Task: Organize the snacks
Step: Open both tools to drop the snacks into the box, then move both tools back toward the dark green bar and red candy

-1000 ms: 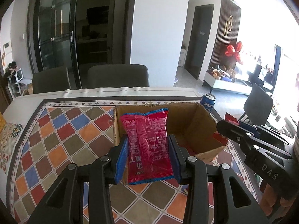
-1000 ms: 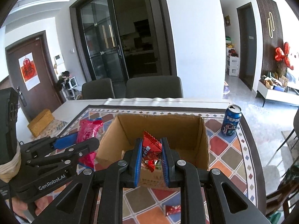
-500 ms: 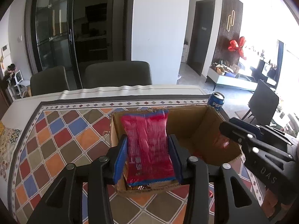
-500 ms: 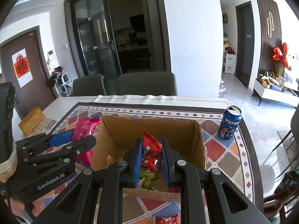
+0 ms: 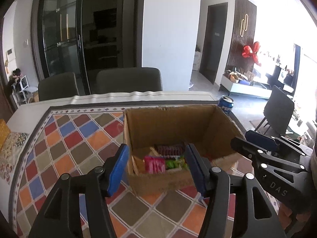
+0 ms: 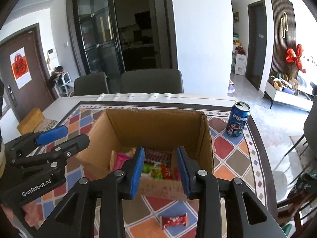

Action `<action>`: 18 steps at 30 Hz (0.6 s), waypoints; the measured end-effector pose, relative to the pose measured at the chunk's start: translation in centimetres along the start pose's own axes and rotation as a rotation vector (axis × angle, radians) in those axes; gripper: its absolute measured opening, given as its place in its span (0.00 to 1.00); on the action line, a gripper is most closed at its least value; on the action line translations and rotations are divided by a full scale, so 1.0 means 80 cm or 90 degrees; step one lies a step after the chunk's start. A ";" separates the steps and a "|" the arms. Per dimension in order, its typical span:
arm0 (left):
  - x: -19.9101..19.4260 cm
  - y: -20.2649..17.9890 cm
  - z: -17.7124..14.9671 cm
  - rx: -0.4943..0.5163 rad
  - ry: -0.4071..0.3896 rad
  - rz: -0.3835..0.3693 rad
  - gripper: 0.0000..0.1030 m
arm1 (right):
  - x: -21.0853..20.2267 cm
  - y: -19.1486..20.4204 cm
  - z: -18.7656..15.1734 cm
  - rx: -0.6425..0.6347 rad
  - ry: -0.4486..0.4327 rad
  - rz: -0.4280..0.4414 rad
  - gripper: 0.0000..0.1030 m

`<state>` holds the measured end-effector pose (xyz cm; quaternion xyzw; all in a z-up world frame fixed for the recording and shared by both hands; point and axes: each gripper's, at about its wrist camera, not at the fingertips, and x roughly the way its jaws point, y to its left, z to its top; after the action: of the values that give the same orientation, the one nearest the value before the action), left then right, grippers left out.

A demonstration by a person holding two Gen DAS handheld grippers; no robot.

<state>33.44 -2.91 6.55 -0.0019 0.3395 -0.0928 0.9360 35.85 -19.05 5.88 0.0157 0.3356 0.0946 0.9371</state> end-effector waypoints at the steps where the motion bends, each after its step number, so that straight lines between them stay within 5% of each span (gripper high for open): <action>1: -0.006 0.000 -0.004 0.000 -0.001 -0.001 0.58 | -0.006 0.001 -0.003 0.001 -0.003 0.001 0.38; 18: -0.079 -0.027 -0.093 0.046 0.007 -0.003 0.65 | -0.091 0.021 -0.083 -0.023 -0.017 -0.012 0.46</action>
<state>23.55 -3.48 5.00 0.0318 0.3410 -0.1074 0.9334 25.87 -18.98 5.46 -0.0029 0.3212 0.0914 0.9426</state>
